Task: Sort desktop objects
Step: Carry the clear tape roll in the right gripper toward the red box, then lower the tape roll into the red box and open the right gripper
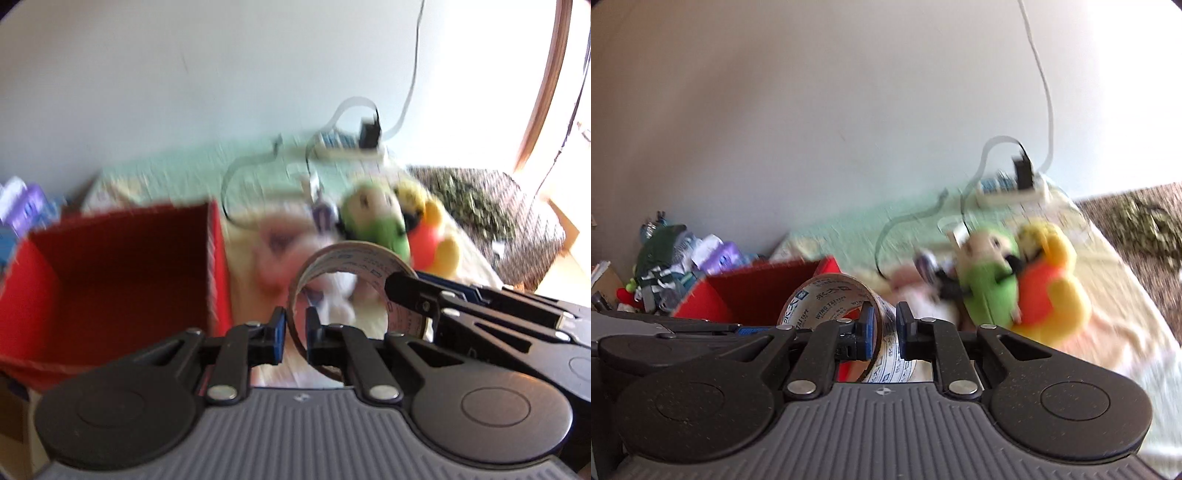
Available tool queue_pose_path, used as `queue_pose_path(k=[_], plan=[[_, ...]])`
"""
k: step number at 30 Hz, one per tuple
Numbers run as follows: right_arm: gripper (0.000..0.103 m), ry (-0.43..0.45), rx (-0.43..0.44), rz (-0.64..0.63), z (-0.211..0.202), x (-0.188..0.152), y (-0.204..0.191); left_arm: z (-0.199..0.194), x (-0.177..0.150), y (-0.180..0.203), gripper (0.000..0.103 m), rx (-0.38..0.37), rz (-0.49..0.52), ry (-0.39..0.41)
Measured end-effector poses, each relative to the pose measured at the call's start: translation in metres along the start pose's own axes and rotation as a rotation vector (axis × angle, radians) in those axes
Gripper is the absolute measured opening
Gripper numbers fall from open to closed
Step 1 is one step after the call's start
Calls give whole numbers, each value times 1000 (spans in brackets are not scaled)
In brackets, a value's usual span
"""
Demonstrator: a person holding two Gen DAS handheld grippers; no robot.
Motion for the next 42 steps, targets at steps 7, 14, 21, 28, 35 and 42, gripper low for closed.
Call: queue_pose_path(k=[7,14,21,28,35,42], plan=[[15,0,116,-58,43,39,-64,-31,33,-73,4,82,-28,85],[13,-215,151,-43,137,16,-136,8,24,-181,4,134,-85,-29],[12,-446,108,36,214,-15,-165,80,9,-268,4,137,-110,-206],[9,-570,42,80,251,-29,-169,103,4,-286,9,106,-74,-262],[10,-604,-26,63,271,-34,-170,80,-1,-284,18,2,-48,-186],[14,-609,61,118,281,-39,-198,71,-15,-276,18,-53,3,-145]])
Point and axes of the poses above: each gripper's, at about its wrist camera, not at the fingertips, and z roughly the way its jaws point, y to its right, x to its top, the point moved 10 cm from there along z, roughly the way its jaws point, and after that the axes turned 8 degrees about -y, right-handed, at the moved point
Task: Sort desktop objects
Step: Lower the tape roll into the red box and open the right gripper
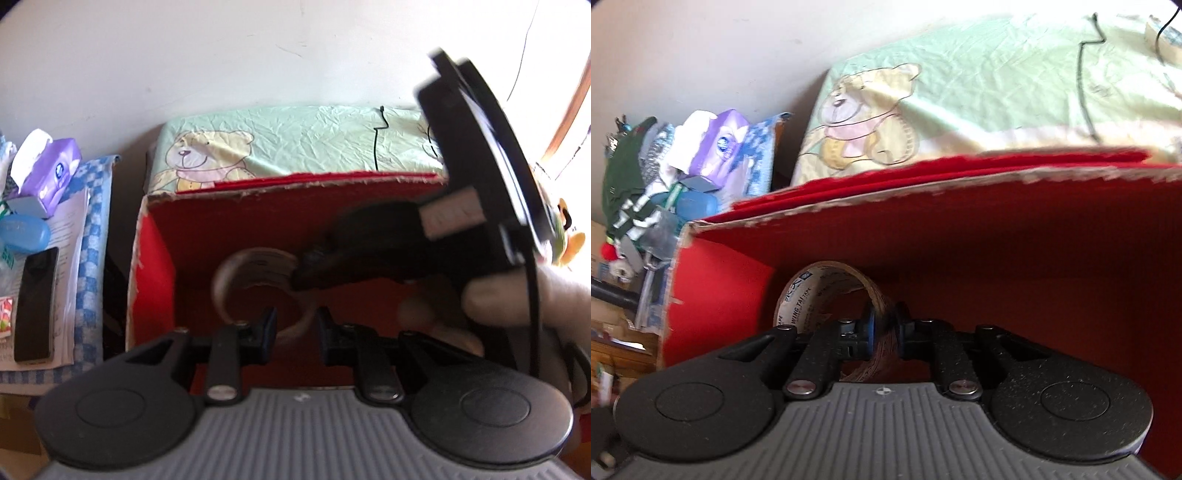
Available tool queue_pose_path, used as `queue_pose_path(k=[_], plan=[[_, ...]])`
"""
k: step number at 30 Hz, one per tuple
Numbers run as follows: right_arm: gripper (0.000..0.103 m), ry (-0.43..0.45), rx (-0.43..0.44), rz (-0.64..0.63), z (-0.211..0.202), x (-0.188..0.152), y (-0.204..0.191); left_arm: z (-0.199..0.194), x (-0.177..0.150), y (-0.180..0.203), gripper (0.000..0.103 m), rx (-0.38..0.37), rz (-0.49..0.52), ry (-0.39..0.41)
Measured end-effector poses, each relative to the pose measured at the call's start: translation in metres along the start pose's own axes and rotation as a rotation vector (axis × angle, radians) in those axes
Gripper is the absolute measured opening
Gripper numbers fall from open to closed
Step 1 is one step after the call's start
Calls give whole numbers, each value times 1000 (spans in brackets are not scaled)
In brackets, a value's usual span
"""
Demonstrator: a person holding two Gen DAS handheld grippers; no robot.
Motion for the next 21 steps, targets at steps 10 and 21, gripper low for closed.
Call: queue_pose_path(k=[10,21], plan=[[27,-52,199,79,12,-2,-12,13,-13,-19,18,27,-52,-44],[31,-34,195,98,9,0,-12,15,-12,-19,33,88,-55,-35]])
Point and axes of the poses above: each gripper's, at about its wrist camera, not at the fingertips, and z roughly the way its jaws point, y to its right, x to its top, the point moved 10 cm from there along z, roughly the way its jaws point, and after that the axes turned 8 degrees about -y, right-handed, at the moved point
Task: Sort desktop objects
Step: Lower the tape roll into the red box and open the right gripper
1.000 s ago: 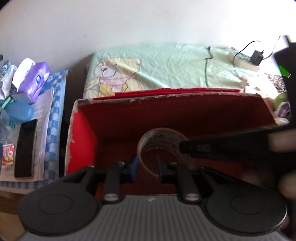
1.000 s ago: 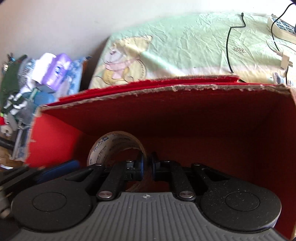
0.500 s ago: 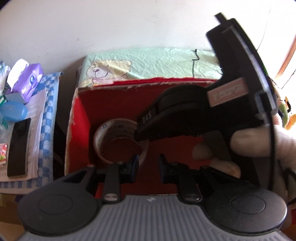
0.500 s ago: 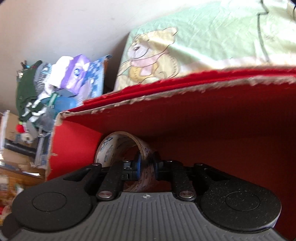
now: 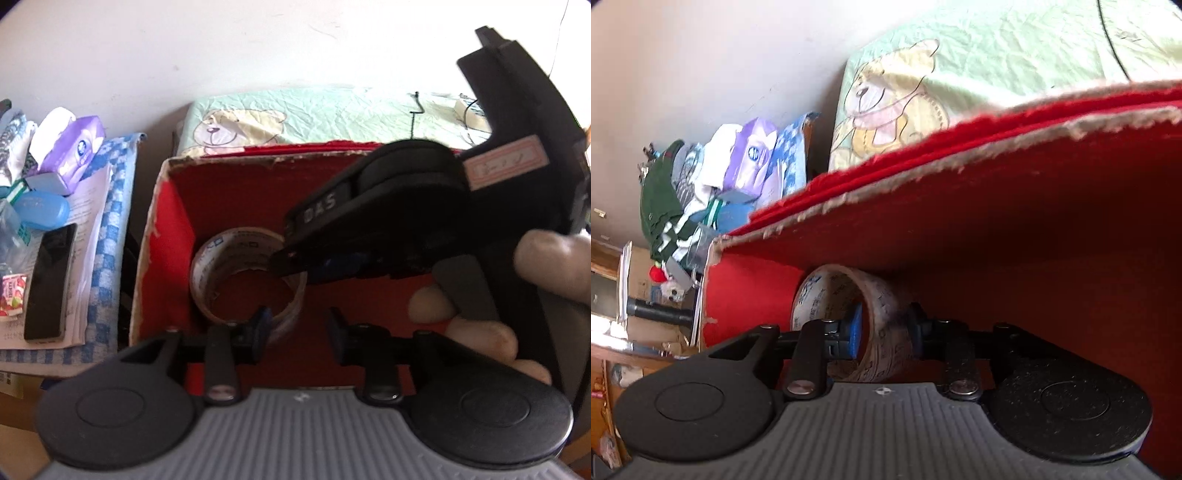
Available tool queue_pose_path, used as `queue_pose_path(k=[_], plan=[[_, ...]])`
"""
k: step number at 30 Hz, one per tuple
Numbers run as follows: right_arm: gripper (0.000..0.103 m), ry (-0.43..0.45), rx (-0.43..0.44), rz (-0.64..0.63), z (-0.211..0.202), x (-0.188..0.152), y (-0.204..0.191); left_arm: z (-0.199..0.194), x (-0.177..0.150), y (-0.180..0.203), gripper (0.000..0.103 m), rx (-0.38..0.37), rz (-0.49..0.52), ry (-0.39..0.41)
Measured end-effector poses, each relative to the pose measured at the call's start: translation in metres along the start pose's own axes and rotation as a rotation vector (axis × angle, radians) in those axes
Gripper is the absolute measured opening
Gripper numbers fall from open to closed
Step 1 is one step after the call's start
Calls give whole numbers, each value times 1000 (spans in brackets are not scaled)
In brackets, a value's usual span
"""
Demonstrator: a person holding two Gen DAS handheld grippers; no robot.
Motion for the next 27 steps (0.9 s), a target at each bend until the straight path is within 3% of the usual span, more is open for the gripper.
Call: queue_pose_path(k=[6,17,23,27], plan=[[34,35,2,3,-3,5,3,1,-2,3,35,49,21,26],[34,64,50,-44,-10,9,-11,0,-3,5,40,72,13,24],[34,161,13,-113,-45,6,-14,-26,-3,5,42,105,10,64],[34,230,66,-114,-75,-3,-11,-43,-3,12,46,120,15,96]])
Point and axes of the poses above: each gripper's, at about its wrist camera, not at the fingertips, and z roughly the way its jaws point, y to its right, x to its top, the point moved 10 cm from there along z, roughly the way its jaws point, and after that the axes turned 8 degrees about -y, right-handed, at the moved point
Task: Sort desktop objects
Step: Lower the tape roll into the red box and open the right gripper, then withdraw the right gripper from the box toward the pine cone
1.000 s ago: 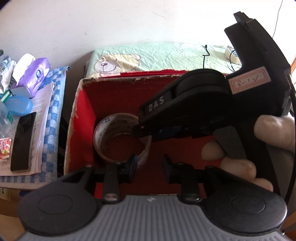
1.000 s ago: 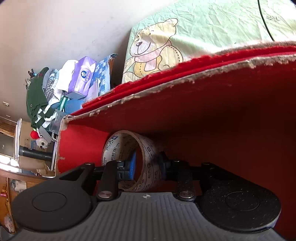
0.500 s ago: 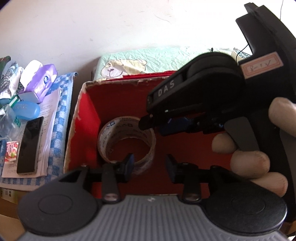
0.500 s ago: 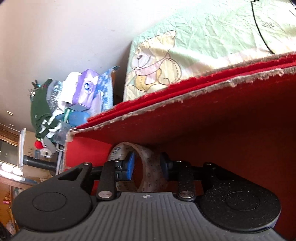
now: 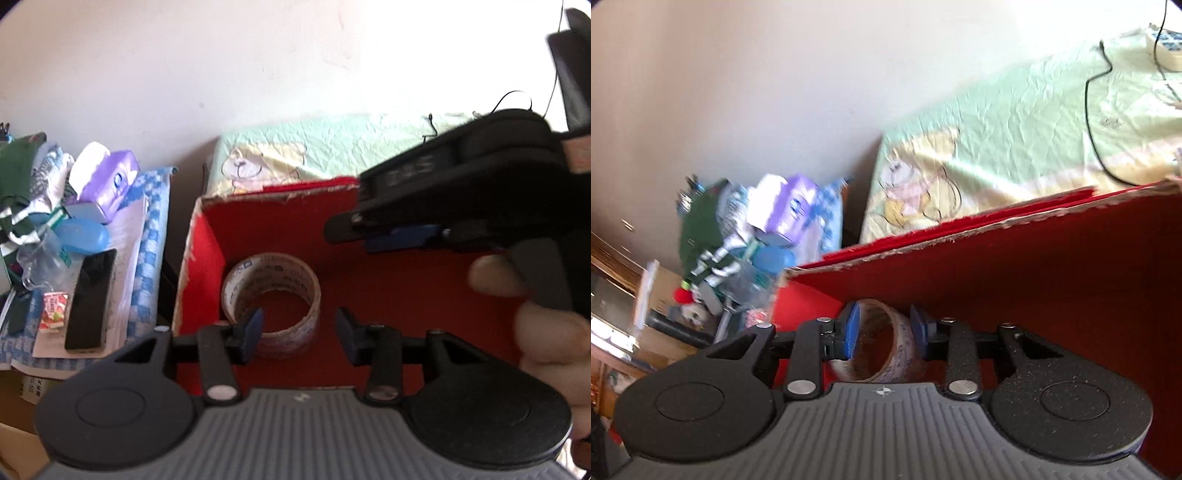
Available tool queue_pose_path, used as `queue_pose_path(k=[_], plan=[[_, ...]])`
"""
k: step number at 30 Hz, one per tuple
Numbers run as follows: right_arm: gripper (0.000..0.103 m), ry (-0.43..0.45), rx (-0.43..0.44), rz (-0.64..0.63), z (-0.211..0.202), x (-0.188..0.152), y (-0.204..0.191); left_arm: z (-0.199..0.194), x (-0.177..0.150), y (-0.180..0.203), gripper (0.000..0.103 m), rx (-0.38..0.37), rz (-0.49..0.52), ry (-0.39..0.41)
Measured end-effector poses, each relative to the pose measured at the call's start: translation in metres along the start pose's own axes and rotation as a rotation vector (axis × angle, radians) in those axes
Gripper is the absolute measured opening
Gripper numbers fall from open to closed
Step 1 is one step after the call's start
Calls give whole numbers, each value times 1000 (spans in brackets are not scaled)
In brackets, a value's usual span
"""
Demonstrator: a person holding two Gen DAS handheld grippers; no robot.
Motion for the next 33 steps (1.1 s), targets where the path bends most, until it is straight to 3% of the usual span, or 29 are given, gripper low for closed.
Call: queue_pose_path(k=[4,6,13,17,19,25,33], plan=[[37,104,21,-19,-28,-6,0,-11,1,5,51,1,-3,20],[44,140,26,-20,-34,-9,-4,-12,0,3,52,13,-2,26],[50,219,52,-65,-62,-25,1,-27,-10,12,54,69,-26,30],[65,268,93,-58,-89,-36,5,-33,-17,20,53,79,-54,25],[65,288,100,-60,-103,-40,10,-39,-21,24,53,83,-76,27],[66,271,134,-34,-123,-55,26,-45,-31,37,53,95,-104,26],[60,235,115,-37,-122,-72,36,-42,-39,46,57,106,-109,9]])
Point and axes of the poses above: each gripper's, at about its wrist camera, not at the fingertips, and z roughly the way its jaws point, y to its right, x to its top, the point moved 10 cm from there along z, roughly the way its jaws point, and after that the axes turned 8 degrees about -y, right-handed, at the moved point
